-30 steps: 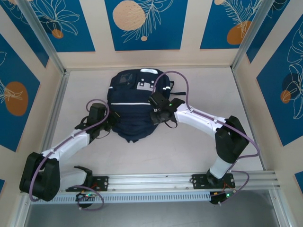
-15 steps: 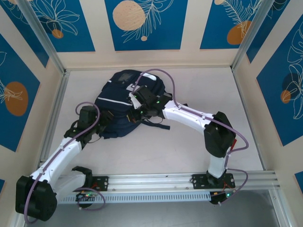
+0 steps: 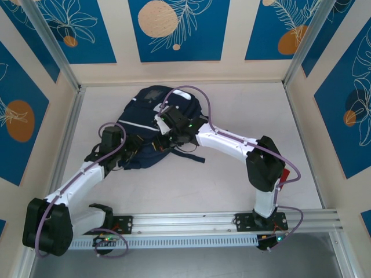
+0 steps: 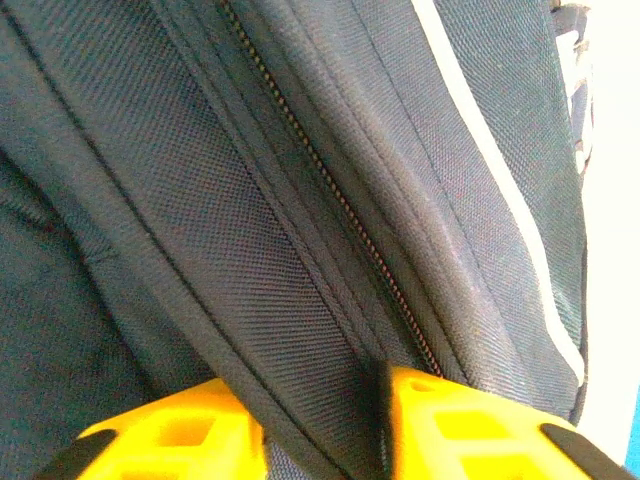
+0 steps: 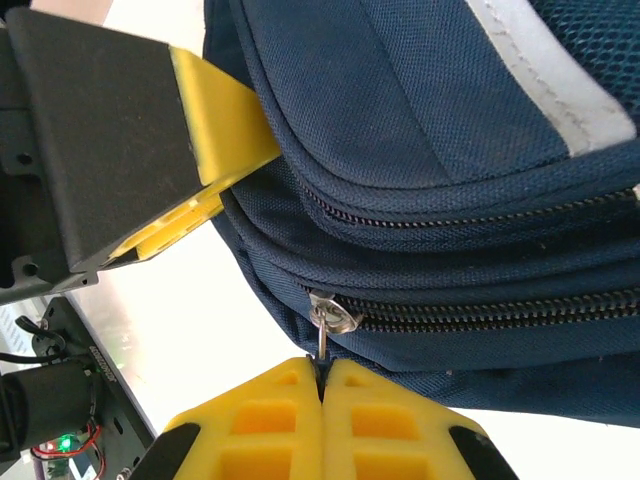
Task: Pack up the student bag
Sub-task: Zip the student bag at the center of the table.
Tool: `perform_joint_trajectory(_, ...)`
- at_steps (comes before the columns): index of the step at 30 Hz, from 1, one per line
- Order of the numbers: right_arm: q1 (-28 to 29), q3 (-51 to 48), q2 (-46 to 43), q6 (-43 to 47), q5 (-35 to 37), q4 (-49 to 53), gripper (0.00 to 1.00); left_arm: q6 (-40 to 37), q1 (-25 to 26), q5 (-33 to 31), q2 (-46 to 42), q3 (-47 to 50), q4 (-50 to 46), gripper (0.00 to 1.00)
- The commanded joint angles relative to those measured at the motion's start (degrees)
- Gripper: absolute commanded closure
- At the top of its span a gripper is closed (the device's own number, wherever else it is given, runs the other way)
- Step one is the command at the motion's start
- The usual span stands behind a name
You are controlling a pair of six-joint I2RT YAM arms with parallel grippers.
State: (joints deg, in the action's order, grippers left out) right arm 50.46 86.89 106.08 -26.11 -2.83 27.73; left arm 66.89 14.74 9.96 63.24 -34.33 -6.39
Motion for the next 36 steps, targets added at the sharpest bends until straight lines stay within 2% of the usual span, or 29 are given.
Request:
perform_joint_trajectory(1, 1.66, -0.52, -2.58, 0.95, 3.25, 0.4, 1.0, -0.41, -0.48, -0.93, 0.04, 0.75, 1.65, 0.8)
perform_joint_trajectory(5, 1.32, -4.16, -4.8, 3.27, 11.07, 3.58, 1.0, -2.72, -0.48, -2.19, -0.12, 0.35, 0.23, 0.93)
perform_joint_trajectory(8, -0.29, -7.28, -6.79, 4.3, 12.86, 4.16, 1.0, -5.17, -0.5, -2.49, -0.13, -1.13, -1.88, 0.97)
perform_joint_trajectory(15, -5.71, -9.43, -7.21, 3.99, 17.44, 4.2, 1.0, -6.35, -0.45, -2.66, -1.44, -0.92, -3.74, 0.99)
perform_joint_trajectory(25, -10.78, -0.08, 1.14, -3.34, 24.09, 11.16, 1.0, -9.04, -0.43, -1.17, -2.69, -0.41, -6.52, 1.0)
perform_joint_trajectory(29, -12.22, 1.01, 1.69, -5.89, 24.02, 12.92, 1.0, -10.0, -0.48, -0.01, -2.63, -0.52, -7.2, 1.0)
perform_joint_trajectory(33, -13.19, -0.88, -0.22, -4.22, 22.09, 11.99, 1.0, -12.05, -0.48, 1.7, -2.77, -1.95, -9.1, 0.83)
perform_joint_trajectory(36, -14.81, -3.35, -2.33, -2.02, 20.36, 10.48, 1.0, -14.49, -0.46, 2.13, -3.19, -3.99, -12.26, 0.63)
